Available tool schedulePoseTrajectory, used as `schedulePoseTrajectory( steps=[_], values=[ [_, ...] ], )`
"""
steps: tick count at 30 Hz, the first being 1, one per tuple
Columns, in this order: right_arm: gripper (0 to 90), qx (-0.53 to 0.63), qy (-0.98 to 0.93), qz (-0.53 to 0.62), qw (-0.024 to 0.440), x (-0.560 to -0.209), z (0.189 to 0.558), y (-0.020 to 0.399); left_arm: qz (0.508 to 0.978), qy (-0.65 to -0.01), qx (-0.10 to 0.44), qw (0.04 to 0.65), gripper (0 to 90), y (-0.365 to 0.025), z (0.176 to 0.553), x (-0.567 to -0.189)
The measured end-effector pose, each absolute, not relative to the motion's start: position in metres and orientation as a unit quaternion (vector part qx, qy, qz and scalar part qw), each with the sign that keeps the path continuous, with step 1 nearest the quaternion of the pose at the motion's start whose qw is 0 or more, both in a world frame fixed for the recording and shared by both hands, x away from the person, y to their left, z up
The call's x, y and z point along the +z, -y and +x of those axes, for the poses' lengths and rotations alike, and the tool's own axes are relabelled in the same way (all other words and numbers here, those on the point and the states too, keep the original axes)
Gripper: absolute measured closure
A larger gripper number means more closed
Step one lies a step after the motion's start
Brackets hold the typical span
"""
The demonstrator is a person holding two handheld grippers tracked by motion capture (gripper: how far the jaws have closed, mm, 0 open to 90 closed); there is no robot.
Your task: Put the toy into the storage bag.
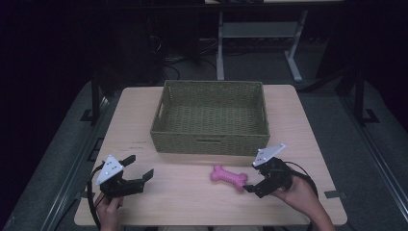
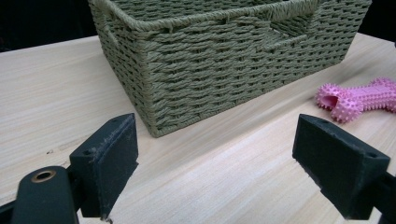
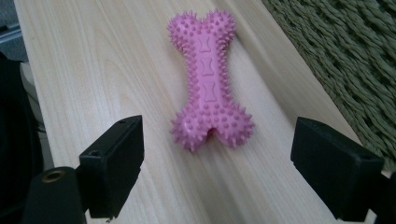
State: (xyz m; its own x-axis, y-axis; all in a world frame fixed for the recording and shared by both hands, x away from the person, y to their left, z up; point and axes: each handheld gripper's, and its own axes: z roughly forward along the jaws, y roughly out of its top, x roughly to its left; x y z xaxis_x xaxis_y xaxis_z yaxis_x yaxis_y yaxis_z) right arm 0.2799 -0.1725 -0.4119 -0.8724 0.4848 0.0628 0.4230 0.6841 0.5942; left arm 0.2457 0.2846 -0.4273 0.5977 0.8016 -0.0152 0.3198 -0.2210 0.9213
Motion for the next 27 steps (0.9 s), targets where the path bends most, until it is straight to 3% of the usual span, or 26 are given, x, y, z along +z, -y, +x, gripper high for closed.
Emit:
schedulePoseTrajectory(
  steps=[27],
  values=[
    [20.6,0.261,-0.947,0.186,0.014,-0.420,0.310,0.119,0.744,-0.375,0.242,0.498,13.8,-0.285,0.247,-0.427]
  ],
)
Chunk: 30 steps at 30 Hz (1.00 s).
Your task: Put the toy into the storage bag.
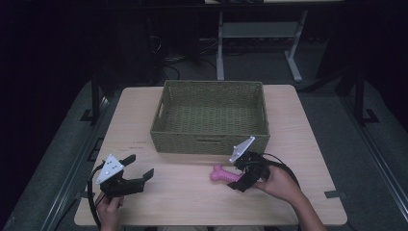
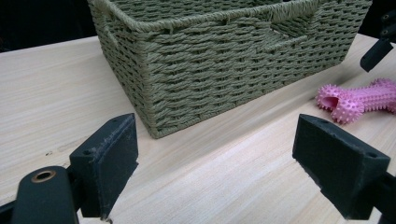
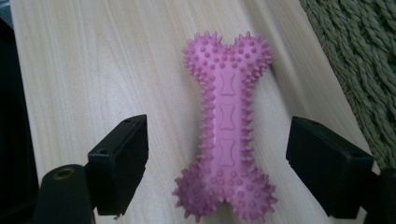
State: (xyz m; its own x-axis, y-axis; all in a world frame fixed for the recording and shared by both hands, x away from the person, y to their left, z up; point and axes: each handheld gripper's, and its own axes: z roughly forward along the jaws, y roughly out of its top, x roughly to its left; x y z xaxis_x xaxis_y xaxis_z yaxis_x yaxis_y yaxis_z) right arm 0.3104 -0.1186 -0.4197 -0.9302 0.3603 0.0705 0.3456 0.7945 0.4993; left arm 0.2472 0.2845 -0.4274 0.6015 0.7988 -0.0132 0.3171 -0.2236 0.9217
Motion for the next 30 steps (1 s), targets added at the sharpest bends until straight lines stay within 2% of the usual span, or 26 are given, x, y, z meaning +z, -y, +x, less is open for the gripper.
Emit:
schedulePoseTrajectory(
  steps=[9,10,13,14,26,30],
  values=[
    [26.4,0.245,-0.953,0.181,0.008,-0.426,0.316,0.109,0.743,-0.377,0.241,0.498,13.9,-0.285,0.247,-0.427],
    [30.0,0.238,-0.955,0.177,0.002,-0.429,0.318,0.107,0.743,-0.377,0.240,0.498,13.8,-0.285,0.247,-0.427],
    [32.8,0.233,-0.956,0.178,-0.002,-0.431,0.320,0.106,0.744,-0.376,0.241,0.498,13.8,-0.285,0.247,-0.427],
    [37.2,0.227,-0.958,0.177,-0.002,-0.433,0.321,0.105,0.744,-0.376,0.241,0.498,13.8,-0.285,0.247,-0.427],
    [47.6,0.201,-0.965,0.167,0.006,-0.438,0.324,0.096,0.744,-0.376,0.241,0.498,13.8,-0.286,0.247,-0.427],
    [55.4,0.191,-0.969,0.158,0.005,-0.441,0.326,0.093,0.741,-0.377,0.242,0.500,13.8,-0.286,0.246,-0.427]
  ],
)
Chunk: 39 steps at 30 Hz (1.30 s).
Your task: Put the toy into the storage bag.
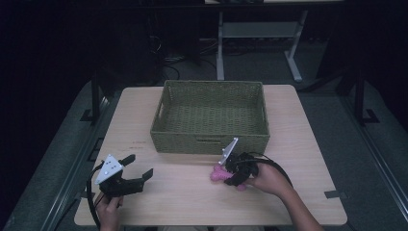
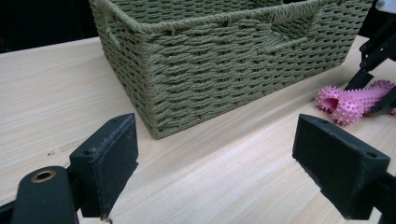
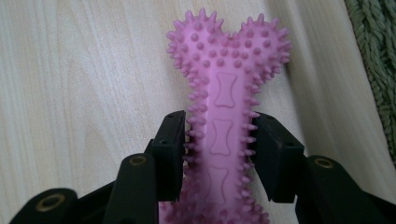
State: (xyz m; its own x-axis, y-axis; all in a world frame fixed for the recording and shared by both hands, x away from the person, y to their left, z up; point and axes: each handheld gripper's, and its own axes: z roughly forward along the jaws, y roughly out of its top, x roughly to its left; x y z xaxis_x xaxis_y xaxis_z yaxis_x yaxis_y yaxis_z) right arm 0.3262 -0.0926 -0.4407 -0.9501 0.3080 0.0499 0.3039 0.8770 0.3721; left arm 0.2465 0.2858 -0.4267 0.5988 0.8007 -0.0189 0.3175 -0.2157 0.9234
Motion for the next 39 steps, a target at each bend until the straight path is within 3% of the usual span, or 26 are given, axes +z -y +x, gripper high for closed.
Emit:
schedulePoseTrajectory(
  steps=[9,16,39],
  values=[
    [58.1,0.186,-0.972,0.147,0.004,-0.439,0.327,0.091,0.742,-0.376,0.244,0.498,13.8,-0.287,0.246,-0.426],
    [58.3,0.197,-0.971,0.134,-0.028,-0.435,0.328,0.090,0.739,-0.380,0.243,0.500,13.9,-0.288,0.246,-0.426],
    [58.3,0.247,-0.960,0.104,-0.079,-0.390,0.350,0.094,0.741,-0.379,0.242,0.499,13.8,-0.287,0.246,-0.427]
  ],
)
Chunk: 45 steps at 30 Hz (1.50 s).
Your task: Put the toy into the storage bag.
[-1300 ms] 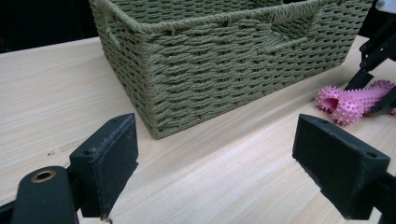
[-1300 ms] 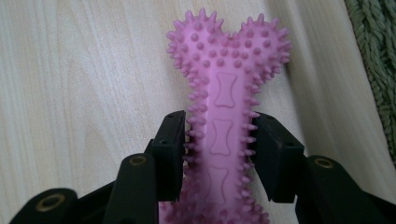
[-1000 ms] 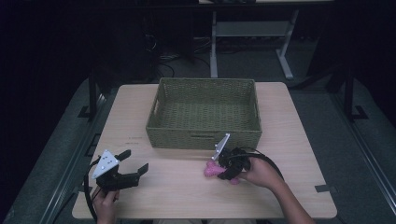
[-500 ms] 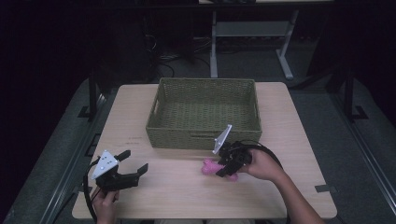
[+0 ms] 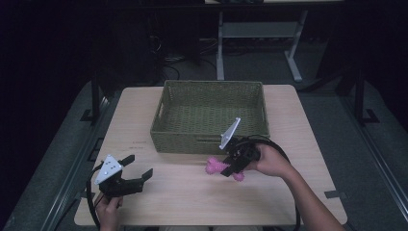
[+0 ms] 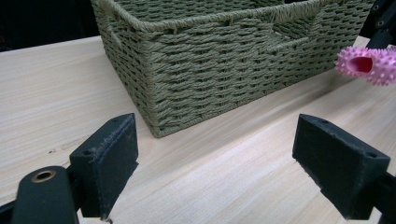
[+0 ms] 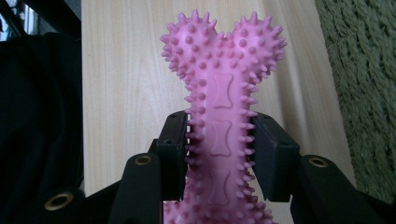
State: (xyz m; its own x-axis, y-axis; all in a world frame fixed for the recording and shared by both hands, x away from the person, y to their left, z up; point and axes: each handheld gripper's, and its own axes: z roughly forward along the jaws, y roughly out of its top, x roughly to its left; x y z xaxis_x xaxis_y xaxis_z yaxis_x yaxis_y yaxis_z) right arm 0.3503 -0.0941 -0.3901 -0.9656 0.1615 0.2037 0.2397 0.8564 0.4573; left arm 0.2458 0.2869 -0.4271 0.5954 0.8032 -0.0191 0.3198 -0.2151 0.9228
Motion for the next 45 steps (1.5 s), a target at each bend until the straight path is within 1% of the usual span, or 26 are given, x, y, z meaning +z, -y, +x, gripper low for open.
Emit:
schedulePoseTrajectory(
  steps=[11,21,27,38,45],
  values=[
    [58.3,-0.254,0.959,-0.096,0.083,-0.377,0.355,0.095,0.741,-0.379,0.243,0.499,13.8,-0.287,0.246,-0.427],
    [58.3,-0.266,0.956,-0.093,0.082,-0.357,0.361,0.097,0.741,-0.378,0.244,0.498,13.8,-0.286,0.246,-0.427],
    [58.3,-0.277,0.952,-0.089,0.093,-0.347,0.364,0.096,0.741,-0.379,0.243,0.499,13.9,-0.286,0.246,-0.427],
    [58.3,-0.276,0.953,-0.092,0.088,-0.329,0.377,0.096,0.742,-0.376,0.245,0.498,13.8,-0.287,0.246,-0.427],
    [58.3,-0.274,0.955,-0.089,0.075,-0.314,0.386,0.094,0.740,-0.379,0.245,0.499,13.8,-0.288,0.246,-0.427]
  ],
)
